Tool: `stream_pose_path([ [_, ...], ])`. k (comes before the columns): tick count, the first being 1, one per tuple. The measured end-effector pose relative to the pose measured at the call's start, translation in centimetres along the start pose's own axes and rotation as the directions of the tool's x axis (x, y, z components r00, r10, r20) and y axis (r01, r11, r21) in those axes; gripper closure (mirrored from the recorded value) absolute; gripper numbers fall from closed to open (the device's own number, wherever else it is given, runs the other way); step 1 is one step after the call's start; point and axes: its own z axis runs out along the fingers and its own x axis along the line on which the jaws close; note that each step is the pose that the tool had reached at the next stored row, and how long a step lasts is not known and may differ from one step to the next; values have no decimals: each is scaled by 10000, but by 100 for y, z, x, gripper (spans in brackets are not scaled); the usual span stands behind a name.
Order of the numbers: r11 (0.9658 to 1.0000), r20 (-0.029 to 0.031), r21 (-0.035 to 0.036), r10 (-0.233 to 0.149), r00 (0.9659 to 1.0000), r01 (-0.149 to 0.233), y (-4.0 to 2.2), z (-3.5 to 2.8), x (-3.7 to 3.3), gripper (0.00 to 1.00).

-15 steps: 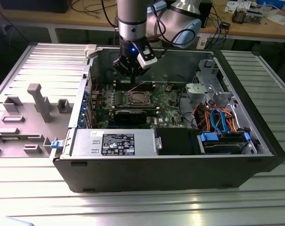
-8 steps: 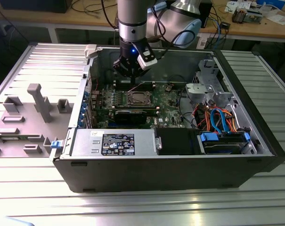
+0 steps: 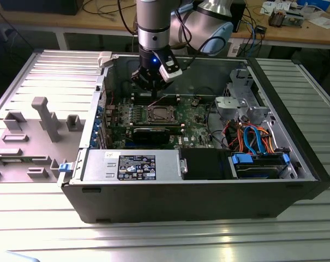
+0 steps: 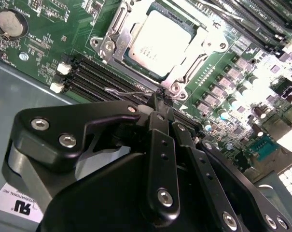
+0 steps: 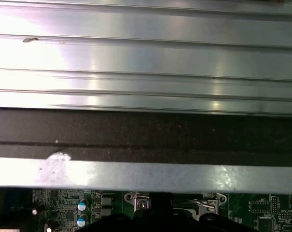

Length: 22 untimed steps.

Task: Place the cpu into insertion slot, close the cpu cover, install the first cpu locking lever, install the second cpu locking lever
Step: 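Install the first cpu locking lever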

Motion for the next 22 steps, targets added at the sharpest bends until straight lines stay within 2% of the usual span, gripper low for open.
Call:
stream_pose_path([
  [3, 10000, 1, -2, -2, 10000, 2, 29, 10, -26, 89],
  [12, 10000, -1, -9, 35, 10000, -35, 24, 43, -139, 89],
  [19, 9989, 7, -13, 476, 9989, -476, 23, 68, -172, 89],
  [22, 9989, 8, -14, 478, 9989, -478, 22, 73, -194, 89],
])
